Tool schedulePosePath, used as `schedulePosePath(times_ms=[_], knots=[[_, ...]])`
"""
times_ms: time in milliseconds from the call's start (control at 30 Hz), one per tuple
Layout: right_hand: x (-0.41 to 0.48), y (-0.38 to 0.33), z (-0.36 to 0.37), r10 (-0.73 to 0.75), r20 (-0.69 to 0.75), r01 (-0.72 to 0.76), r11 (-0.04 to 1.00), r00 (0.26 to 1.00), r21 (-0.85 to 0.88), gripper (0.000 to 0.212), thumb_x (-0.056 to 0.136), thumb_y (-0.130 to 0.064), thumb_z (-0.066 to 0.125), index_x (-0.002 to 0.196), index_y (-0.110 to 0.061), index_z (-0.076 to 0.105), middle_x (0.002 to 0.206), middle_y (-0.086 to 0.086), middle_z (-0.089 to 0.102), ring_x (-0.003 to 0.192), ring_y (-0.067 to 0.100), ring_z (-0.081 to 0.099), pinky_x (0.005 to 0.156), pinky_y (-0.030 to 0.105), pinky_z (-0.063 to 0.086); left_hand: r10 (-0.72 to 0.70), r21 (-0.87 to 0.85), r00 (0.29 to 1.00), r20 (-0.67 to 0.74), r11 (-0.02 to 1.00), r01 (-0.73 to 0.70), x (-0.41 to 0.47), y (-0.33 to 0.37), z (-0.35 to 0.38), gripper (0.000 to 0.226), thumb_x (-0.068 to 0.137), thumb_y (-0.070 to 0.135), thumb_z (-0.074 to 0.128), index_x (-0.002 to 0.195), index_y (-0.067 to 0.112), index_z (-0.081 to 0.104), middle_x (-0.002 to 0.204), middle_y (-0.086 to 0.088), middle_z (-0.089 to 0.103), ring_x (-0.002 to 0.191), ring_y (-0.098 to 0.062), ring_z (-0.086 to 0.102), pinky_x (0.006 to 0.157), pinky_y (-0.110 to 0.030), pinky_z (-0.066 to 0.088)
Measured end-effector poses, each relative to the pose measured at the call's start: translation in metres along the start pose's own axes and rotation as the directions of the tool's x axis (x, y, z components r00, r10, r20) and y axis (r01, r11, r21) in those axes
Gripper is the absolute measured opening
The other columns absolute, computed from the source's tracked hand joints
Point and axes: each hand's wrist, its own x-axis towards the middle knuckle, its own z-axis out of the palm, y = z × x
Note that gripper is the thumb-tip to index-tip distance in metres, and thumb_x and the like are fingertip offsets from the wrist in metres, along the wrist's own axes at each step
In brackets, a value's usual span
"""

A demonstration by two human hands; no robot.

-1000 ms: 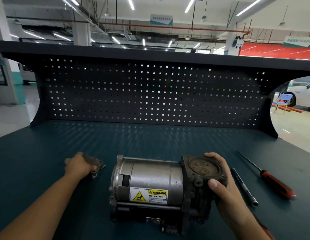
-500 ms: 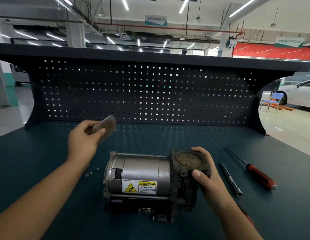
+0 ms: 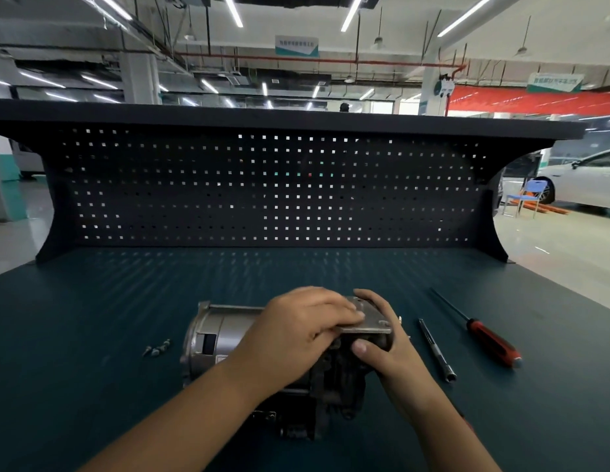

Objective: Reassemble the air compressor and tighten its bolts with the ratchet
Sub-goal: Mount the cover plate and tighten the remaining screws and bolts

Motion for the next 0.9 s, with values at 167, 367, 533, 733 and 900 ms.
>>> schedulePosePath(times_ms=[167, 367, 533, 733, 900], knots=[[0.0, 0.0, -0.001, -0.001, 0.01, 0.001, 1.0, 1.0, 0.018, 0.075, 0.053, -0.05, 0.087, 0.121, -0.042, 0.055, 0.118, -0.007, 0.063, 0.109, 0.017, 0.063, 0.083, 0.026, 0.051, -0.146, -0.123, 0.927, 0.345, 0.972, 0.198, 0.0, -0.01, -0.009, 0.048, 0.078, 0.056, 0.055, 0.125, 0.047, 0.047, 0.132, 0.038, 0.039, 0.133, 0.018, 0.018, 0.104, 0.0, 0.011], [0.0, -0.001, -0.001, -0.015, 0.011, 0.015, 1.0, 1.0, 0.012, 0.083, 0.048, -0.061, 0.086, 0.121, -0.037, 0.054, 0.116, -0.011, 0.062, 0.106, 0.013, 0.062, 0.084, 0.025, 0.05, -0.27, 0.005, 0.91, 0.315, 0.959, 0.283, -0.006, -0.006, -0.012, 0.052, 0.067, 0.077, 0.053, 0.117, 0.069, 0.04, 0.137, 0.039, 0.027, 0.128, 0.019, 0.019, 0.1, -0.011, 0.023], [0.002, 0.0, -0.004, -0.019, 0.032, 0.019, 1.0, 0.999, -0.007, 0.082, 0.051, -0.05, 0.086, 0.122, -0.03, 0.051, 0.11, -0.015, 0.062, 0.101, 0.007, 0.062, 0.08, 0.02, 0.049, -0.359, -0.044, 0.856, 0.371, 0.914, 0.403, 0.004, -0.009, -0.02, 0.067, 0.064, 0.068, 0.061, 0.127, 0.057, 0.041, 0.125, 0.037, 0.043, 0.115, 0.018, 0.039, 0.095, -0.015, 0.039], [0.001, 0.0, -0.009, -0.014, 0.079, 0.014, 1.0, 0.997, 0.006, 0.082, 0.058, -0.052, 0.082, 0.13, -0.036, 0.048, 0.123, -0.014, 0.059, 0.114, 0.01, 0.058, 0.086, 0.022, 0.048, -0.406, -0.051, 0.811, 0.42, 0.882, 0.468, 0.012, -0.019, -0.027, 0.074, 0.065, 0.055, 0.074, 0.131, 0.052, 0.04, 0.108, 0.045, 0.046, 0.091, 0.035, 0.036, 0.067, 0.008, 0.031], [0.0, 0.002, -0.01, -0.011, 0.065, 0.008, 0.999, 0.998, 0.042, 0.078, 0.064, -0.062, 0.076, 0.131, -0.033, 0.05, 0.126, -0.004, 0.058, 0.115, 0.018, 0.057, 0.086, 0.023, 0.046, -0.421, -0.102, 0.79, 0.445, 0.853, 0.512, 0.015, -0.014, -0.028, 0.088, 0.048, 0.068, 0.067, 0.129, 0.056, 0.036, 0.122, 0.042, 0.048, 0.085, 0.032, 0.04, 0.068, 0.005, 0.032]])
